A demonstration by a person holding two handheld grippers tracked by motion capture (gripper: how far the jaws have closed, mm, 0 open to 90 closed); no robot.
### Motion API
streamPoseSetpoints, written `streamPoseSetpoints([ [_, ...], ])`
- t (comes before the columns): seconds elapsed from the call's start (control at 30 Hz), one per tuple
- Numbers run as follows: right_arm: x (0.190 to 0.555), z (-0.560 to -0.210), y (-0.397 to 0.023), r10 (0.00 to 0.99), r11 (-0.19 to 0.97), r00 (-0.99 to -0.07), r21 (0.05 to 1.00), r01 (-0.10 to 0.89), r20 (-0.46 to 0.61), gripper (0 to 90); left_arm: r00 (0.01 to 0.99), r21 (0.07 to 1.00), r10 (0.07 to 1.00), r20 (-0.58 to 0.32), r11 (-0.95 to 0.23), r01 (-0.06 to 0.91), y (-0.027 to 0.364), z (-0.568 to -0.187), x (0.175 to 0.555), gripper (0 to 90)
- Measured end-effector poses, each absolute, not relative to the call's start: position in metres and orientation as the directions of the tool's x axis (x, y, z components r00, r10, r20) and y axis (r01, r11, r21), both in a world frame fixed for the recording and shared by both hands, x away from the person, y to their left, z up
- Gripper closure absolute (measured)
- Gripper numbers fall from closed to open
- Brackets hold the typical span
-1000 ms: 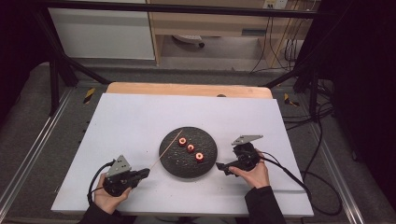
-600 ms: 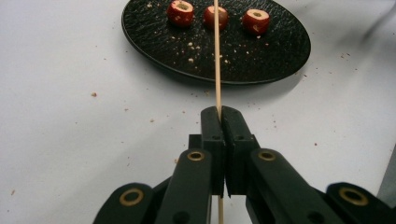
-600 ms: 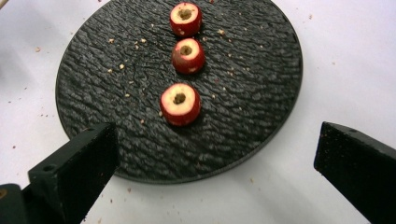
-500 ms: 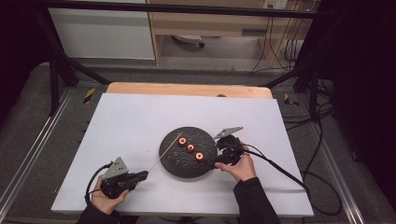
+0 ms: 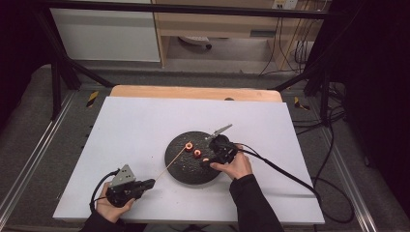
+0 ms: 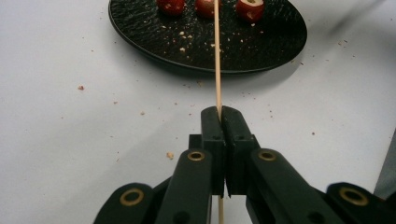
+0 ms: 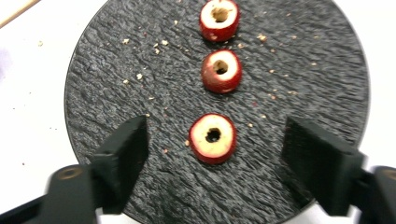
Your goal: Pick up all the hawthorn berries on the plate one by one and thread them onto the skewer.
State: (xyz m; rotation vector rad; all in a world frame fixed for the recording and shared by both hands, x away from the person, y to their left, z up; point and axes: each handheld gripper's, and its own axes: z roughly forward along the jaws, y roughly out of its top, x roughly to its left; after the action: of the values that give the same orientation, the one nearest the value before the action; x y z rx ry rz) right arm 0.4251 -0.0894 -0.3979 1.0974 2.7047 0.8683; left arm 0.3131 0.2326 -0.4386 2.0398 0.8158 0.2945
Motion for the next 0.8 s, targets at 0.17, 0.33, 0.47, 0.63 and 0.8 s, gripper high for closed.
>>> streamPoseSetpoints([
  [0.17, 0.432, -0.399, -0.085, 0.664, 0.595, -0.736, 0.505, 0.626, 0.129, 37.4, 0.756, 0.812, 0.647, -0.096, -0.389, 0.436, 0.232, -0.439, 0.313, 88.1],
  [0.33, 0.437, -0.402, -0.081, 0.658, 0.611, -0.738, 0.469, 0.638, 0.147, 45.1, 0.758, 0.808, 0.645, -0.093, -0.396, 0.436, 0.232, -0.440, 0.313, 88.1],
  [0.47, 0.441, -0.406, -0.080, 0.657, 0.628, -0.738, 0.428, 0.650, 0.157, 51.1, 0.760, 0.806, 0.643, -0.092, -0.400, 0.436, 0.231, -0.440, 0.314, 88.0],
  [0.63, 0.443, -0.408, -0.079, 0.657, 0.635, -0.736, 0.409, 0.656, 0.162, 54.5, 0.762, 0.803, 0.641, -0.090, -0.406, 0.437, 0.231, -0.440, 0.314, 88.0],
  [0.8, 0.446, -0.410, -0.079, 0.660, 0.632, -0.731, 0.397, 0.665, 0.174, 57.8, 0.764, 0.797, 0.639, -0.089, -0.414, 0.439, 0.230, -0.441, 0.314, 88.0],
])
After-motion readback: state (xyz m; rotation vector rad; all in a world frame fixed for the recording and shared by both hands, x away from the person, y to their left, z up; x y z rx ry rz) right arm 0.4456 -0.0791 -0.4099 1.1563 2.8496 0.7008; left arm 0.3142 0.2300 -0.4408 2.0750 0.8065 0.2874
